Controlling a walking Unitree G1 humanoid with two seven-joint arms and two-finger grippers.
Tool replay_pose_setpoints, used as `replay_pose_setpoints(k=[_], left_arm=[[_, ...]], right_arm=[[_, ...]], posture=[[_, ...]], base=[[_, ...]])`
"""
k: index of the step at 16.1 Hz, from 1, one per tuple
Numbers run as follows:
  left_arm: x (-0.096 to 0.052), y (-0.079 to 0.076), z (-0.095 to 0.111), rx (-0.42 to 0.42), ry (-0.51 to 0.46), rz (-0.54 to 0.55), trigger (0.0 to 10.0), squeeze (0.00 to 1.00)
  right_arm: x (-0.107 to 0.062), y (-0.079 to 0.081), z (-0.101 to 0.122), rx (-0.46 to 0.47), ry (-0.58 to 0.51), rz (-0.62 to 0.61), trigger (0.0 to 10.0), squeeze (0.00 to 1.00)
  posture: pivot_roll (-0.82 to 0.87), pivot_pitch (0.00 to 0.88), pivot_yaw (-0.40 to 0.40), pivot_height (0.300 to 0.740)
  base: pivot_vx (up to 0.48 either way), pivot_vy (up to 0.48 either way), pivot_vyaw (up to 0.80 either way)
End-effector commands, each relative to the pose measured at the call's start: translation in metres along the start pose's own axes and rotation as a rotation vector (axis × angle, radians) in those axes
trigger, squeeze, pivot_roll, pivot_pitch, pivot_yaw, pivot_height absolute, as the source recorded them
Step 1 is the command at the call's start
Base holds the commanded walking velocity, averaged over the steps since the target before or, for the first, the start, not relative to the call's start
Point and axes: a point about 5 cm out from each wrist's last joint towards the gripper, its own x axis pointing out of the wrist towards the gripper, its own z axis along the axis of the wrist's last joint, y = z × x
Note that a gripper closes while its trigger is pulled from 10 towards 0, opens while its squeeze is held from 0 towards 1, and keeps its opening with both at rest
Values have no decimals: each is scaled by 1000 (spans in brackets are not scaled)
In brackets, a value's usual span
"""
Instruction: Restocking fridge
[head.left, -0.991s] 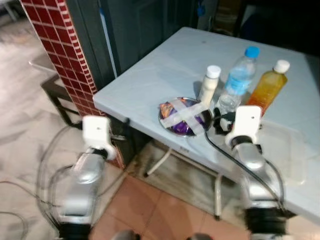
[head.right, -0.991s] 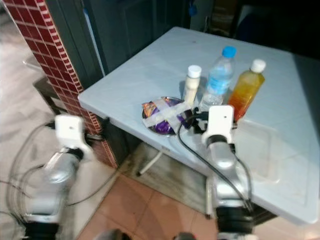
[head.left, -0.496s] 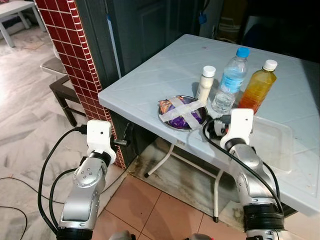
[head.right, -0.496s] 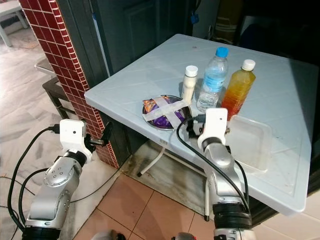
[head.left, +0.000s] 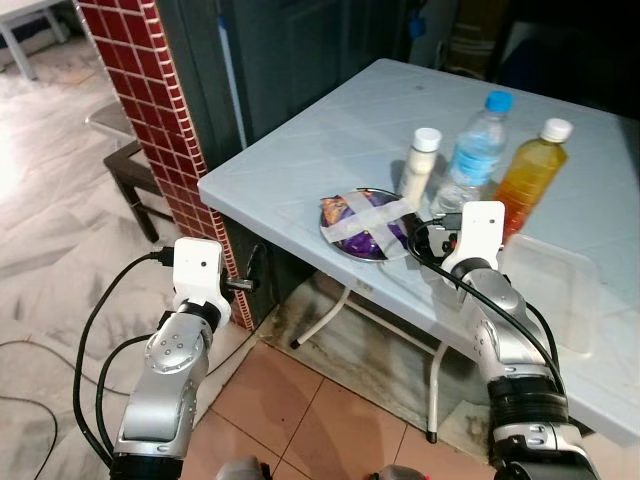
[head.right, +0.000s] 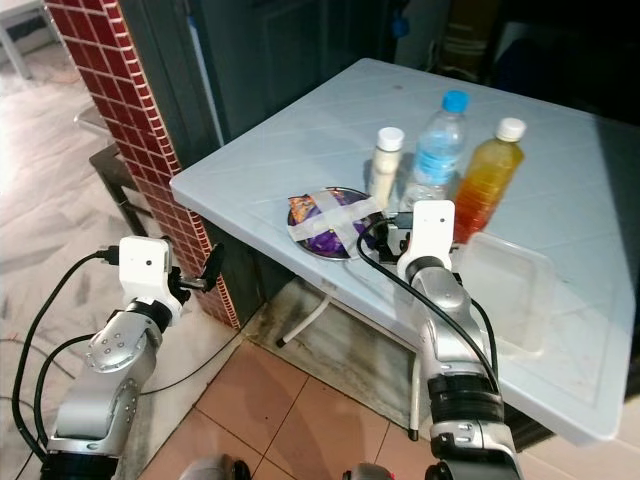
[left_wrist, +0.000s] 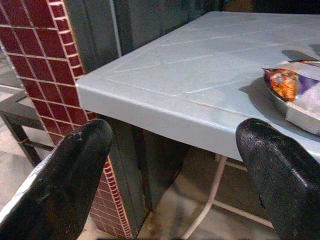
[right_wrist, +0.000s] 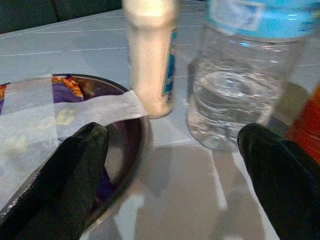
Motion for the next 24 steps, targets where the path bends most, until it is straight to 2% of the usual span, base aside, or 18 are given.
replay_pose_setpoints(k=[1,4,8,14,15,17,18,20,24], left_arm=[[-3,2,2,13,2,9,10000,0],[-5,2,2,18,9,6,10000,0],[-4,2,2,24,15,-1,10000,0],[-4,1,2,33,20,-5,10000,0],[-4,1,2,37,21,-3,10000,0],[-4,1,2,37,22,-3,10000,0],[-4,1,2,40,24,-4,10000,0],[-4,1,2,42,25,-5,10000,0],[-3,0,2,45,25,-7,10000,0]], right_arm=[[4,6,0,20,3,32,10000,0],[8,10,-3,17,28,65,10000,0],[11,9,-11,9,95,50,10000,0],[18,22,-17,85,169,112,10000,0],[18,28,-20,110,184,136,0,0],[18,30,-21,112,186,141,0,0],[16,36,-23,154,205,165,0,0],[15,40,-25,181,224,175,0,0],[10,46,-26,191,262,178,0,0]], posture=[[19,0,46,740],[21,0,53,740],[21,0,58,740],[30,0,56,740],[34,0,55,740],[34,0,55,740],[31,0,53,740],[30,0,53,740],[27,0,51,740]], base=[[0,0,0],[0,0,0],[0,0,0],[0,0,0],[0,0,0],[0,0,0],[0,0,0],[0,0,0],[0,0,0]])
